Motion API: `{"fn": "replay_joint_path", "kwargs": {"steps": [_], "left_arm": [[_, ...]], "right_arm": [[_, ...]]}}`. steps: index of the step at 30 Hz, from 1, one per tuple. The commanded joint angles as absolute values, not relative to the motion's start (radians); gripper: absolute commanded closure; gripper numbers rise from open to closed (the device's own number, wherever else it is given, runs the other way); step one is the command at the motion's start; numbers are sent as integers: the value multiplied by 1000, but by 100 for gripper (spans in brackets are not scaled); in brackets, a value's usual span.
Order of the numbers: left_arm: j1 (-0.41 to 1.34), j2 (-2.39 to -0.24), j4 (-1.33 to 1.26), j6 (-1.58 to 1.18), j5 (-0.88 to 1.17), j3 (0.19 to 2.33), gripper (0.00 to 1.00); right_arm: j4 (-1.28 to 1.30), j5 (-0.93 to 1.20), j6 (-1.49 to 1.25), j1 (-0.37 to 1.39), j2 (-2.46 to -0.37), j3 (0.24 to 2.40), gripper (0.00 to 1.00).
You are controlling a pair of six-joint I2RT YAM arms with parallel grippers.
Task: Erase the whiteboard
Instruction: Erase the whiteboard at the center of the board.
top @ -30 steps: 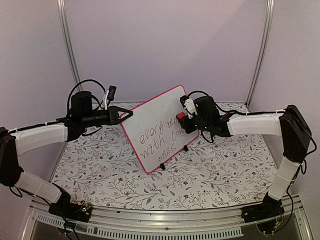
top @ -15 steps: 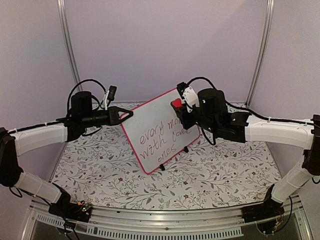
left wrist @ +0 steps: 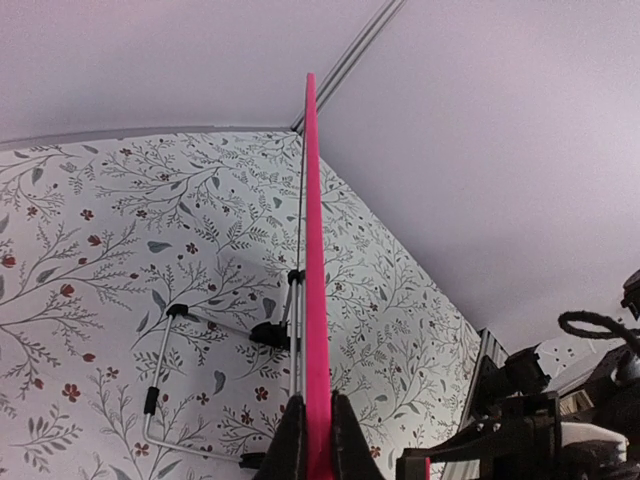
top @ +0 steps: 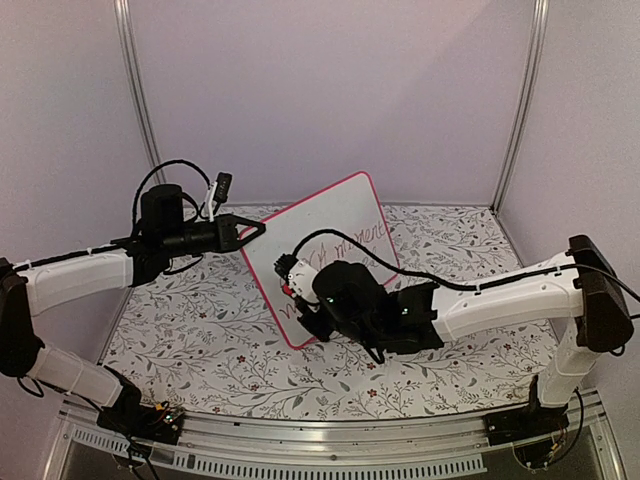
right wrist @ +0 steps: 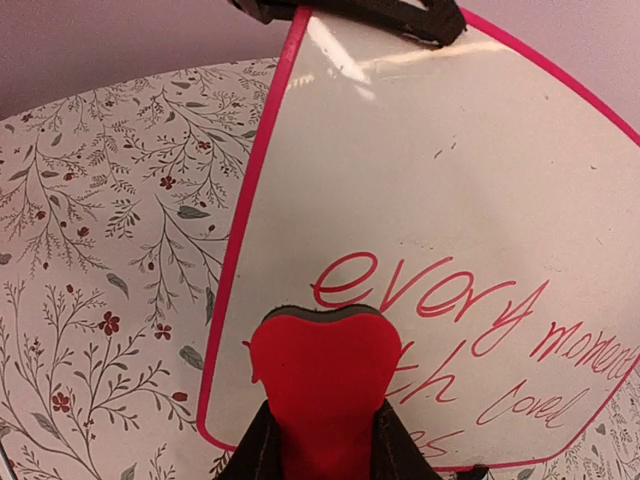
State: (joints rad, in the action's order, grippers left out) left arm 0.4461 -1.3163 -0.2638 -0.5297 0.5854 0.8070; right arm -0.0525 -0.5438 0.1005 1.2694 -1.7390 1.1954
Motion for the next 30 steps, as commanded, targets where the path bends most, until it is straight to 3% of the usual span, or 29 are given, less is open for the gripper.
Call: {"fn": "replay_joint_path", "kwargs": {"steps": [1, 30], "left_arm": [[459, -1285, -281, -556, 599, 802, 100], [460, -1272, -289, -554, 616, 800, 100]], "right_arm": [[-79, -554, 81, 1285, -1794, 1239, 76], [-47, -434, -48, 1224, -1942, 1279, 76]]}}
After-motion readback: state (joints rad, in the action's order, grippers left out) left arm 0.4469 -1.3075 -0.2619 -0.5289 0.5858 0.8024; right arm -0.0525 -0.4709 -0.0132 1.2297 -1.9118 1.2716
